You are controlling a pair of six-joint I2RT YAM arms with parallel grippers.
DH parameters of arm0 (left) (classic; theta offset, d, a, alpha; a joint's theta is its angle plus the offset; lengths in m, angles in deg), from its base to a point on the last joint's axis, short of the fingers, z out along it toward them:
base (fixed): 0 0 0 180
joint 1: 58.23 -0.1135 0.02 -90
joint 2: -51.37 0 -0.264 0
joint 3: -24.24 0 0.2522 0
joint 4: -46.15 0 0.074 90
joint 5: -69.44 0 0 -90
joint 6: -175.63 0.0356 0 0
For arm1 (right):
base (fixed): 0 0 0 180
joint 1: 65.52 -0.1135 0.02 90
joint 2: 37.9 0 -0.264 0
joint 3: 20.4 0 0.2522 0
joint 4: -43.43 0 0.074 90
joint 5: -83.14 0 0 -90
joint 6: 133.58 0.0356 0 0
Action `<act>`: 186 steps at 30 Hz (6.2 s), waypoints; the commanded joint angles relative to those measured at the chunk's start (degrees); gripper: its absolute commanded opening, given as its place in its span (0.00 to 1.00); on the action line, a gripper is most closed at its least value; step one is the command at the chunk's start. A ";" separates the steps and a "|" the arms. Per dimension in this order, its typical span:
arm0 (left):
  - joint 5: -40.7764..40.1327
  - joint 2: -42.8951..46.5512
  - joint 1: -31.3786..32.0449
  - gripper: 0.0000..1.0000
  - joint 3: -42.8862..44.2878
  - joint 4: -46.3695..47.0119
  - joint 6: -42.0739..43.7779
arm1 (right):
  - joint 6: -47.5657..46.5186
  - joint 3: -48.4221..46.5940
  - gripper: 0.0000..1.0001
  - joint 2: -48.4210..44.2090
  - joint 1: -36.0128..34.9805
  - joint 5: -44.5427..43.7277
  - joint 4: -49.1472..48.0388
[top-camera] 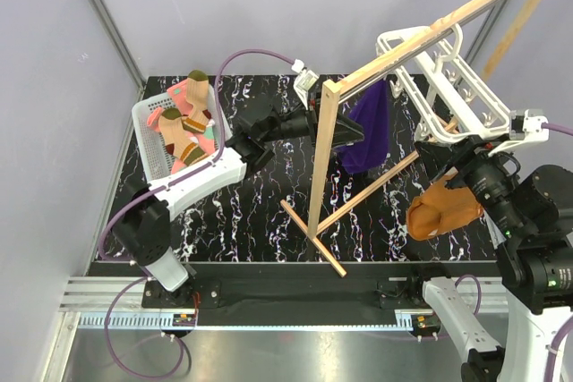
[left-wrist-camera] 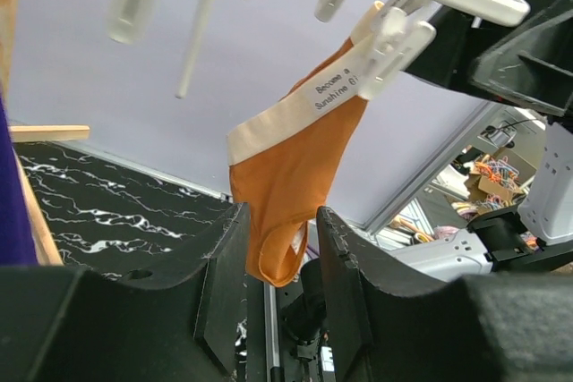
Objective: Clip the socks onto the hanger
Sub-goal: Open the clamp at the hanger, then pick up the sock from the bin.
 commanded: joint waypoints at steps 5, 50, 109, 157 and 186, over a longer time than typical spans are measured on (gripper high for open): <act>-0.83 -1.30 2.65 0.41 3.59 6.80 0.66 | -0.86 6.73 0.63 -2.83 0.07 -4.24 -11.52; -16.02 -19.67 14.78 0.61 12.91 35.81 19.90 | 14.17 2.00 0.62 -4.77 0.16 -8.02 0.86; -26.84 -19.23 18.74 0.60 6.85 38.80 26.41 | 3.35 13.08 0.06 -1.96 0.07 -26.65 -24.55; -63.66 -8.68 -41.81 0.69 11.68 -79.68 12.36 | 3.27 14.39 0.00 -2.31 -2.92 -15.23 -3.36; -69.21 -7.70 -34.43 0.63 -2.57 -75.47 -0.84 | 3.97 16.59 0.00 -1.43 -2.92 -12.86 -4.85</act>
